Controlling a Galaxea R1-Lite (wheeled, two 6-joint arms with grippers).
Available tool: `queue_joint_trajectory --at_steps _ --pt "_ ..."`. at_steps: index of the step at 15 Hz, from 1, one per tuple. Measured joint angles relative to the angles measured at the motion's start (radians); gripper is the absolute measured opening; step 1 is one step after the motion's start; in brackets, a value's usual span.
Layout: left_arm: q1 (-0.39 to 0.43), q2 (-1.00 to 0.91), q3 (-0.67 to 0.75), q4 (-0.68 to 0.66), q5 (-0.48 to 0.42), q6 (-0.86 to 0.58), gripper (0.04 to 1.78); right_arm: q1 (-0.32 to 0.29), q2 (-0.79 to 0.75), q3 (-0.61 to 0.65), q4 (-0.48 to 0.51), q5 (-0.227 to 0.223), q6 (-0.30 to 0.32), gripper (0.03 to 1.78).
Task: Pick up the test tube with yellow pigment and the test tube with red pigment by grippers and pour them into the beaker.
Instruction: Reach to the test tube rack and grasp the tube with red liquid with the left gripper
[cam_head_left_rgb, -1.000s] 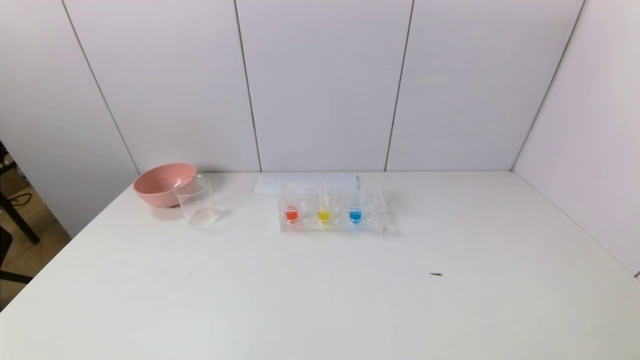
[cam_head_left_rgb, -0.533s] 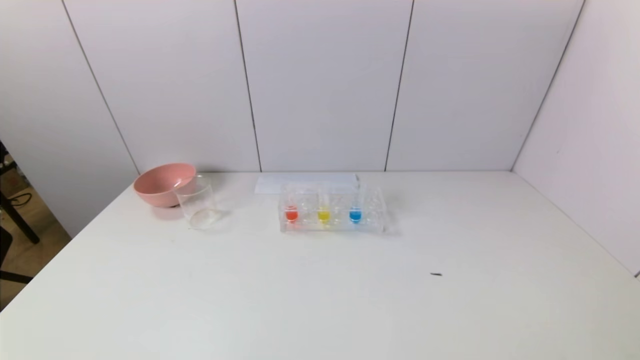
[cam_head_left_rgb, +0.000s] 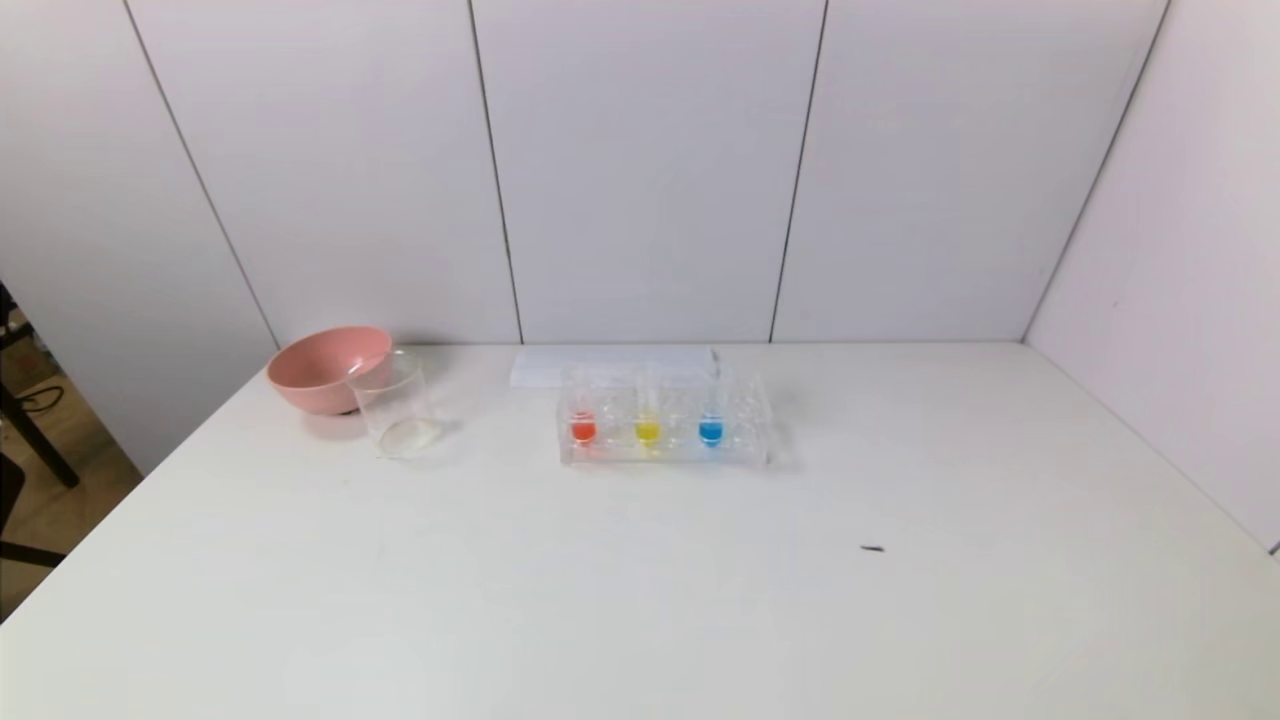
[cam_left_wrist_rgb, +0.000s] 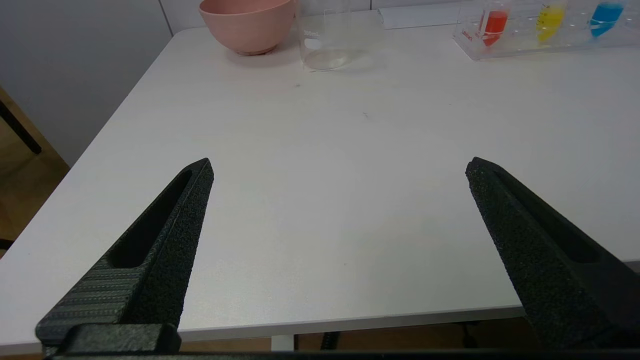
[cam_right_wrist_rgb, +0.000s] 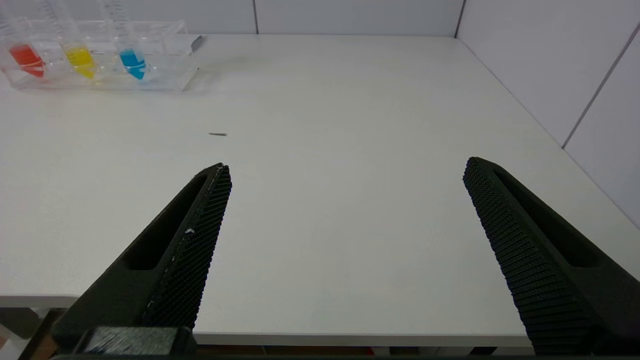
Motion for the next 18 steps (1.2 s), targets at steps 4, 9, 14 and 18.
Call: queue_joint_trajectory --at_steps 4,9,14,18 --pt "0.0 0.0 0.0 0.001 0.0 0.002 1.77 0.0 0.0 0.0 0.0 0.0 0.0 1.7" --pt "0.0 0.0 0.0 0.001 0.0 0.001 1.77 0.0 0.0 0.0 0.0 0.0 0.0 1.7" --pt "0.0 0.0 0.0 -0.001 0.0 0.005 1.77 0.0 0.0 0.0 0.0 0.0 0.0 1.7" --pt "0.0 0.0 0.0 -0.008 0.001 0.002 1.77 0.0 0.0 0.0 0.0 0.0 0.0 1.7"
